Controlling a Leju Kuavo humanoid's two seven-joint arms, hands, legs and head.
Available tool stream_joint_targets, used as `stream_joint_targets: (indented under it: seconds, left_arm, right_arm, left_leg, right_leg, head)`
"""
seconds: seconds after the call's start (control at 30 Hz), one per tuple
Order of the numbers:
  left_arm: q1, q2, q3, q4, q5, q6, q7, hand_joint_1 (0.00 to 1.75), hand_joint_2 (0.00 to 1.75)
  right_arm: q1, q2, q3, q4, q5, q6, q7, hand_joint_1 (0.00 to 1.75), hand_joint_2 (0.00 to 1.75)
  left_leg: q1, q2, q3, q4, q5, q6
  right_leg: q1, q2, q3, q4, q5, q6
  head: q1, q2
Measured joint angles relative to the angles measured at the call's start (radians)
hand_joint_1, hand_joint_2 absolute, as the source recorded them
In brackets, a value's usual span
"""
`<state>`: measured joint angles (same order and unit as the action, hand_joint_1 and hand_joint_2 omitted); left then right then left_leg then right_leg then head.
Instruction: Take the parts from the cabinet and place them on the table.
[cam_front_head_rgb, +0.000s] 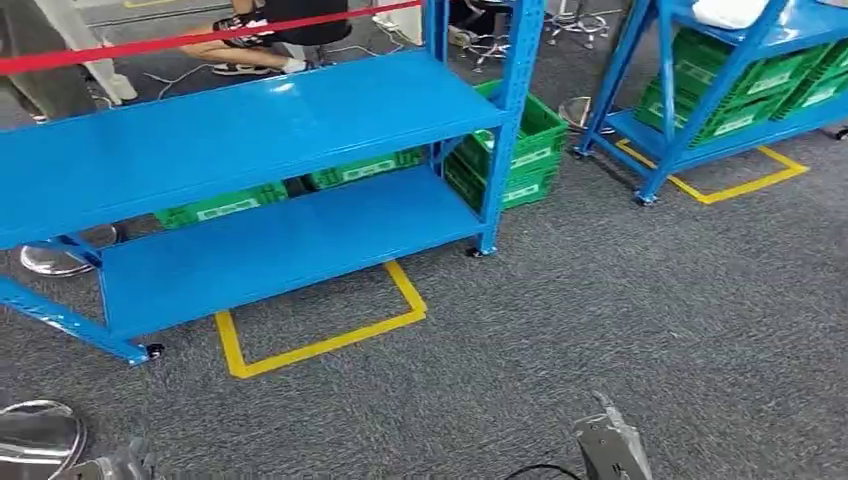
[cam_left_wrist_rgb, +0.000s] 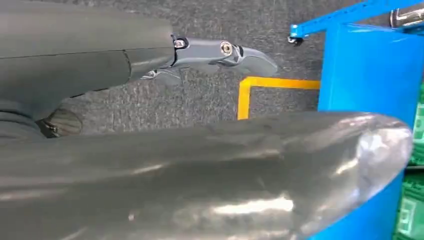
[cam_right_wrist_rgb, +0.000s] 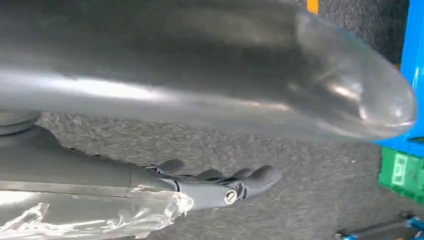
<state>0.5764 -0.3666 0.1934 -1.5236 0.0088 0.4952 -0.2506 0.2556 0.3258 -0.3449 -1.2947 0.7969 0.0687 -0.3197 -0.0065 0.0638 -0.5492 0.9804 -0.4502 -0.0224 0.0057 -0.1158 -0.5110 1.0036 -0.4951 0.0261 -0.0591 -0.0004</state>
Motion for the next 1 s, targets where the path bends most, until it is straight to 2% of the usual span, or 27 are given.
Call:
stream_joint_targets:
  seconds: [0.07,0.1,0.13,0.17,0.23,0.27,0.3,0.33,0.37,0.4,0.43,0.47,0.57,0.6,0.63,0.67,0.7,0.73,0.77,0.8,0.83,0.9,0.93,0.97,1.0]
  left_arm:
    - [0.006,0.0,0.0,-0.001,-0.003,0.005,0.0,0.0,0.0]
    - [0.007,0.0,0.0,-0.003,-0.005,0.007,0.0,0.0,0.0]
    - [0.005,0.0,-0.002,-0.005,-0.01,0.011,0.0,0.0,0.0]
    - [0.004,-0.001,-0.003,-0.005,-0.02,0.014,0.0,0.0,0.0]
    - [0.004,0.0,-0.005,-0.006,-0.032,0.017,0.003,0.0,0.0]
    - [0.004,0.0,-0.005,-0.006,-0.036,0.018,0.006,0.0,0.0]
    - [0.005,0.0,-0.005,-0.006,-0.04,0.018,0.008,0.0,0.0]
    - [0.005,0.0,-0.006,-0.006,-0.041,0.02,0.009,0.0,0.0]
    - [0.006,0.0,-0.009,-0.007,-0.042,0.024,0.01,0.0,0.0]
    - [0.006,0.0,-0.014,-0.008,-0.045,0.028,0.013,0.0,0.0]
    - [0.006,0.0,-0.018,-0.009,-0.05,0.032,0.016,0.0,0.0]
    - [0.006,0.0,-0.021,-0.013,-0.055,0.033,0.018,0.0,0.0]
    - [0.014,0.0,-0.022,-0.017,-0.065,0.037,0.021,0.0,0.0]
    - [0.018,0.0,-0.023,-0.02,-0.065,0.041,0.02,0.0,0.0]
    - [0.019,0.0,-0.024,-0.023,-0.062,0.045,0.017,0.0,0.0]
    - [0.016,0.0,-0.026,-0.025,-0.059,0.049,0.015,0.0,0.0]
    - [0.015,0.0,-0.026,-0.027,-0.057,0.05,0.014,0.0,0.0]
    - [0.015,0.0,-0.027,-0.027,-0.055,0.051,0.012,0.0,0.0]
    - [0.016,0.0,-0.028,-0.027,-0.055,0.051,0.011,0.0,0.0]
    - [0.018,0.0,-0.027,-0.027,-0.055,0.051,0.008,0.0,0.0]
    - [0.018,0.001,-0.027,-0.028,-0.055,0.051,0.006,0.0,0.0]
    - [0.019,0.002,-0.027,-0.029,-0.055,0.052,0.002,0.0,0.0]
    - [0.019,0.002,-0.027,-0.03,-0.056,0.053,0.001,0.0,0.0]
    - [0.017,0.002,-0.027,-0.031,-0.056,0.053,0.0,0.0,0.0]
    - [0.017,0.002,-0.027,-0.032,-0.056,0.053,-0.001,0.0,0.0]
  right_arm:
    - [-0.001,0.0,0.006,-0.003,0.027,-0.01,0.0,0.0,0.0]
    - [-0.001,-0.001,0.013,-0.007,0.041,-0.014,0.0,0.0,0.0]
    - [0.0,-0.001,0.015,-0.009,0.048,-0.019,-0.002,0.0,0.0]
    - [0.001,-0.002,0.015,-0.01,0.053,-0.025,-0.001,0.0,0.0]
    - [0.005,-0.002,0.015,-0.01,0.063,-0.029,-0.001,0.0,0.0]
    - [0.005,-0.002,0.015,-0.01,0.069,-0.033,-0.001,0.0,0.0]
    - [0.005,-0.002,0.016,-0.01,0.075,-0.036,-0.001,0.0,0.0]
    - [0.005,-0.002,0.017,-0.01,0.085,-0.039,-0.002,0.0,0.0]
    - [0.005,-0.002,0.018,-0.012,0.1,-0.043,-0.003,0.0,0.0]
    - [0.006,-0.002,0.019,-0.016,0.109,-0.048,-0.005,0.0,0.0]
    - [0.007,-0.002,0.021,-0.018,0.114,-0.052,-0.006,0.0,0.0]
    - [0.007,-0.002,0.021,-0.02,0.118,-0.054,-0.006,0.0,0.0]
    - [0.011,0.0,0.028,-0.029,0.126,-0.057,-0.006,0.0,0.0]
    - [0.01,0.002,0.034,-0.034,0.125,-0.059,-0.006,0.0,0.0]
    - [0.011,0.002,0.039,-0.038,0.121,-0.058,-0.007,0.0,0.0]
    - [0.013,0.002,0.039,-0.04,0.116,-0.058,-0.006,0.0,0.0]
    - [0.015,0.002,0.038,-0.04,0.112,-0.058,-0.006,0.0,0.0]
    - [0.018,0.002,0.038,-0.04,0.112,-0.058,-0.005,0.0,0.0]
    - [0.02,0.002,0.038,-0.04,0.111,-0.058,-0.005,0.0,0.0]
    - [0.021,0.002,0.038,-0.04,0.11,-0.058,-0.005,0.0,0.0]
    - [0.021,0.002,0.039,-0.04,0.109,-0.058,-0.005,0.0,0.0]
    - [0.02,0.003,0.04,-0.041,0.103,-0.058,-0.005,0.0,0.0]
    - [0.021,0.003,0.042,-0.043,0.101,-0.058,-0.005,0.0,0.0]
    - [0.021,0.003,0.043,-0.043,0.099,-0.058,-0.005,0.0,0.0]
    - [0.021,0.003,0.044,-0.043,0.098,-0.057,-0.005,0.0,0.0]
  left_leg:
    - [0.0,-0.026,-0.002,-0.004,0.004,0.013]
    - [0.007,-0.035,0.0,-0.006,0.008,0.019]
    - [0.009,-0.046,0.0,-0.006,0.008,0.023]
    - [0.009,-0.057,-0.001,-0.006,0.009,0.028]
    - [0.008,-0.085,-0.003,-0.006,0.01,0.029]
    - [0.008,-0.098,-0.003,-0.005,0.01,0.029]
    - [0.008,-0.114,-0.001,-0.005,0.01,0.029]
    - [0.008,-0.13,0.001,-0.005,0.011,0.029]
    - [0.009,-0.148,0.003,-0.005,0.011,0.027]
    - [0.01,-0.163,0.005,-0.004,0.011,0.022]
    - [0.006,-0.172,0.001,-0.002,0.011,0.016]
    - [0.006,-0.187,-0.007,0.006,0.011,0.011]
    - [0.017,-0.222,-0.025,-0.003,0.026,-0.013]
    - [0.017,-0.203,-0.026,0.003,0.021,-0.015]
    - [0.008,-0.137,-0.037,0.027,-0.001,-0.02]
    - [0.008,-0.095,-0.07,0.092,-0.046,-0.026]
    - [0.01,-0.08,-0.107,0.171,-0.086,-0.029]
    - [0.011,-0.075,-0.143,0.248,-0.117,-0.03]
    - [0.011,-0.075,-0.168,0.303,-0.129,-0.031]
    - [0.011,-0.075,-0.164,0.3,-0.113,-0.03]
    - [0.011,-0.075,-0.143,0.262,-0.08,-0.029]
    - [0.01,-0.075,-0.05,0.097,0.004,-0.021]
    - [0.009,-0.071,-0.009,0.028,0.02,-0.015]
    - [0.007,-0.072,0.006,-0.01,0.002,-0.009]
    - [0.006,-0.072,0.002,-0.003,0.001,-0.005]
  right_leg:
    - [-0.002,-0.021,0.011,-0.005,-0.002,0.01]
    - [-0.006,0.022,0.006,0.005,-0.014,0.022]
    - [-0.007,0.075,-0.01,0.047,-0.044,0.024]
    - [-0.009,0.098,-0.044,0.125,-0.084,0.025]
    - [-0.008,0.111,-0.123,0.287,-0.148,0.025]
    - [-0.008,0.112,-0.145,0.322,-0.15,0.025]
    - [-0.008,0.113,-0.144,0.307,-0.126,0.022]
    - [-0.009,0.114,-0.12,0.248,-0.082,0.02]
    - [-0.011,0.127,-0.08,0.159,-0.03,0.018]
    - [-0.016,0.159,-0.038,0.067,0.014,0.017]
    - [-0.024,0.227,-0.02,0.026,0.007,0.02]
    - [-0.028,0.232,-0.018,0.007,0.004,0.02]
    - [-0.018,0.198,-0.021,0.016,0.009,0.002]
    - [-0.025,0.181,-0.02,0.008,0.014,-0.006]
    - [-0.023,0.174,-0.019,0.005,0.016,-0.009]
    - [-0.02,0.157,-0.019,0.005,0.016,-0.015]
    - [-0.017,0.144,-0.02,0.005,0.015,-0.016]
    - [-0.016,0.132,-0.021,0.005,0.014,-0.018]
    - [-0.015,0.121,-0.022,0.005,0.014,-0.019]
    - [-0.015,0.113,-0.021,0.005,0.013,-0.019]
    - [-0.014,0.11,-0.021,0.005,0.013,-0.019]
    - [-0.014,0.106,-0.016,0.005,0.011,-0.017]
    - [-0.014,0.106,-0.014,0.005,0.01,-0.015]
    - [-0.005,0.107,-0.018,0.012,0.005,-0.007]
    - [-0.006,0.106,-0.02,0.007,0.007,-0.002]
  head:
    - [-0.001,0.0]
    - [0.002,0.0]
    - [0.008,0.0]
    - [0.01,0.0]
    - [0.011,0.0]
    - [0.01,0.0]
    - [0.011,0.0]
    - [0.01,0.0]
    - [0.01,0.0]
    - [0.011,0.0]
    - [0.011,0.0]
    - [0.008,0.0]
    - [0.01,0.0]
    - [0.011,0.0]
    - [-0.001,0.0]
    - [-0.008,0.0]
    - [-0.008,0.0]
    - [-0.008,0.0]
    - [-0.008,0.0]
    - [-0.007,0.0]
    - [-0.008,0.0]
    - [-0.008,0.0]
    - [-0.008,0.0]
    - [-0.008,0.0]
    - [-0.005,0.0]
